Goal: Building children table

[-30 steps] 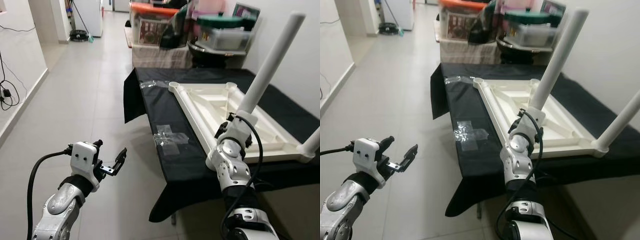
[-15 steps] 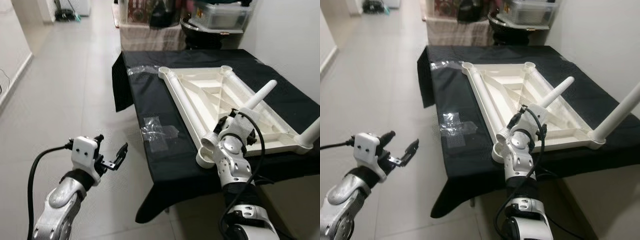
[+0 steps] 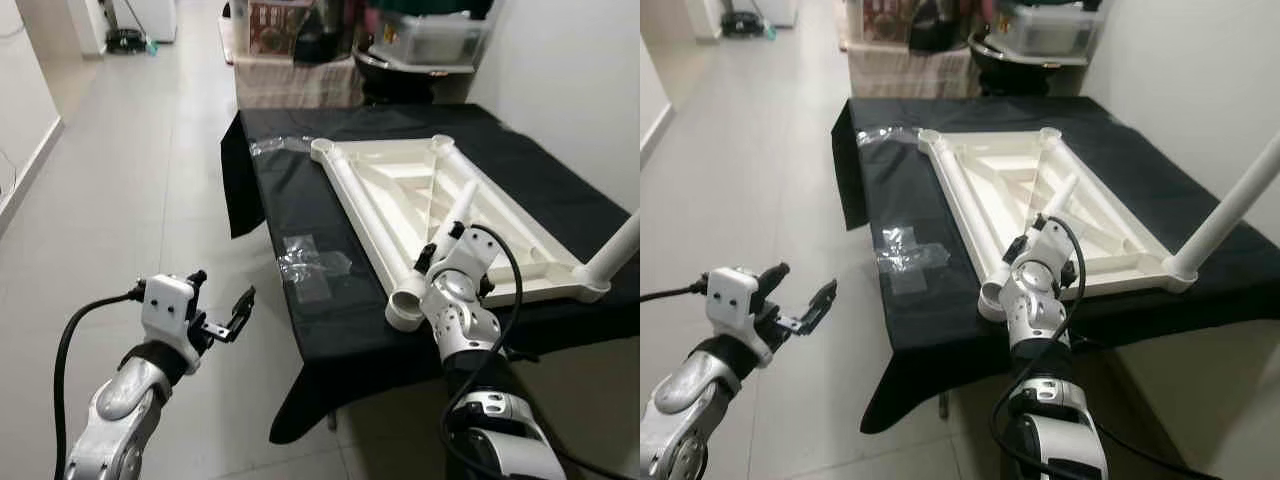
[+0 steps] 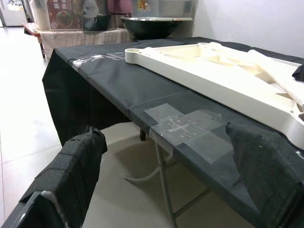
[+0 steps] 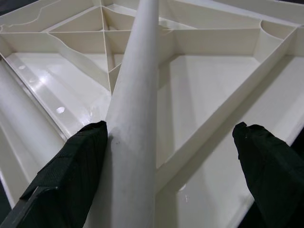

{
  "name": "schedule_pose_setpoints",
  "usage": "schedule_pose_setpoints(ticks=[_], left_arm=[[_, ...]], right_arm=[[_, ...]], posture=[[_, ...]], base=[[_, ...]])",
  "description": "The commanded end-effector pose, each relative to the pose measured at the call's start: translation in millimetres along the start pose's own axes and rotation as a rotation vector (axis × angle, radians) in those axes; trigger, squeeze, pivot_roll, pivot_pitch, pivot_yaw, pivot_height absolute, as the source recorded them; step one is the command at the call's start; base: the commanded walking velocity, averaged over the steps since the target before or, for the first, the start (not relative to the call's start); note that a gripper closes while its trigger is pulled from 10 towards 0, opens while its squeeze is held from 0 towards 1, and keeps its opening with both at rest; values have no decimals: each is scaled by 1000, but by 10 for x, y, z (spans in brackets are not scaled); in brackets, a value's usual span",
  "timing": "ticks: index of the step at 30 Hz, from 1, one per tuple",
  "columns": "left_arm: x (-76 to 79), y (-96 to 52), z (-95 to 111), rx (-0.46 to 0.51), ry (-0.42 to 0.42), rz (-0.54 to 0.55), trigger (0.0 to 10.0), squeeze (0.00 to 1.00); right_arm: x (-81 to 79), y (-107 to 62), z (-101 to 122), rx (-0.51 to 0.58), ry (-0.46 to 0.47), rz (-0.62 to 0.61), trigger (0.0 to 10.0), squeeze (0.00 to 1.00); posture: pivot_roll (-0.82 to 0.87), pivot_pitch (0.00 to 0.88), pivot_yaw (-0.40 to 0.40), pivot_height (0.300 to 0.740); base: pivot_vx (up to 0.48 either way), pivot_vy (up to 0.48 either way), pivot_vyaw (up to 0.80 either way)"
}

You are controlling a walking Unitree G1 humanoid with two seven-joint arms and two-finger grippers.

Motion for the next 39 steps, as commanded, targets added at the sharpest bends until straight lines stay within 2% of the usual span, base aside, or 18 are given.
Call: schedule_pose_setpoints(ticks=[1, 3, 6, 7, 9, 10, 11, 14, 18, 22, 25, 30, 39], left_arm=[[-16, 1, -33, -8, 7, 2, 10000, 0], [-17, 3, -29, -7, 8, 2, 10000, 0], [-13, 15, 10, 9, 11, 0, 10000, 0], [-13, 15, 10, 9, 11, 0, 10000, 0], [-15, 24, 44, 25, 7, 4, 10000, 0], [-15, 24, 44, 25, 7, 4, 10000, 0], [-14, 36, 78, 43, -3, 6, 10000, 0], [-4, 44, 98, 50, -1, 1, 10000, 0], [0, 53, 104, 47, 11, 6, 10000, 0], [-3, 60, 107, 46, 16, 13, 10000, 0], [-2, 77, 142, 64, 7, 20, 10000, 0], [9, 94, 153, 73, 1, 21, 10000, 0], [36, 119, 186, 86, 2, 21, 10000, 0]], right_arm=[[-3, 24, -196, -82, 4, 13, 10000, 0], [-6, 39, -130, -64, 23, 21, 10000, 0], [-80, 30, 337, 97, 102, 90, 10000, 0], [-80, 30, 337, 97, 102, 90, 10000, 0], [-148, -65, 737, 254, 119, 147, 10000, 0], [-148, -65, 737, 254, 119, 147, 10000, 0], [-192, -169, 992, 363, 116, 184, 10000, 0], [-218, -226, 1105, 411, 106, 203, 10000, 0], [-287, -351, 1220, 476, 76, 249, 10000, 0], [-339, -416, 1230, 491, 59, 285, 10000, 0], [-405, -520, 1233, 531, -2, 336, 10000, 0], [-424, -544, 1213, 532, -6, 358, 10000, 0], [-529, -596, 1152, 512, -7, 423, 10000, 0]], posture=[[114, 0, -118, 740], [115, 0, -117, 740], [112, 0, -112, 740], [112, 0, -112, 740], [109, 0, -107, 740], [109, 0, -107, 740], [108, 0, -105, 740], [106, 0, -102, 740], [104, 0, -95, 740], [104, 0, -94, 740], [96, 0, -85, 740], [95, 0, -84, 740], [98, 0, -82, 740]], base=[[0, 0, 0], [0, 0, 0], [0, 0, 0], [0, 0, 0], [0, 0, 0], [0, 0, 0], [0, 0, 0], [0, 0, 0], [0, 0, 0], [0, 0, 0], [262, 0, 0], [480, 0, 0], [480, 0, -414]])
Point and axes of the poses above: a point about 5 cm out from each wrist's last joint towards the gripper, its own y axis pointing out of the wrist towards the gripper, its own z axis along the axis of the wrist's last joint, x = y × z, the point moved 6 cm from there along y, pointing out of the wrist towards the gripper, and after that the axes turned 12 degrees about -y, right-handed, at the moved point
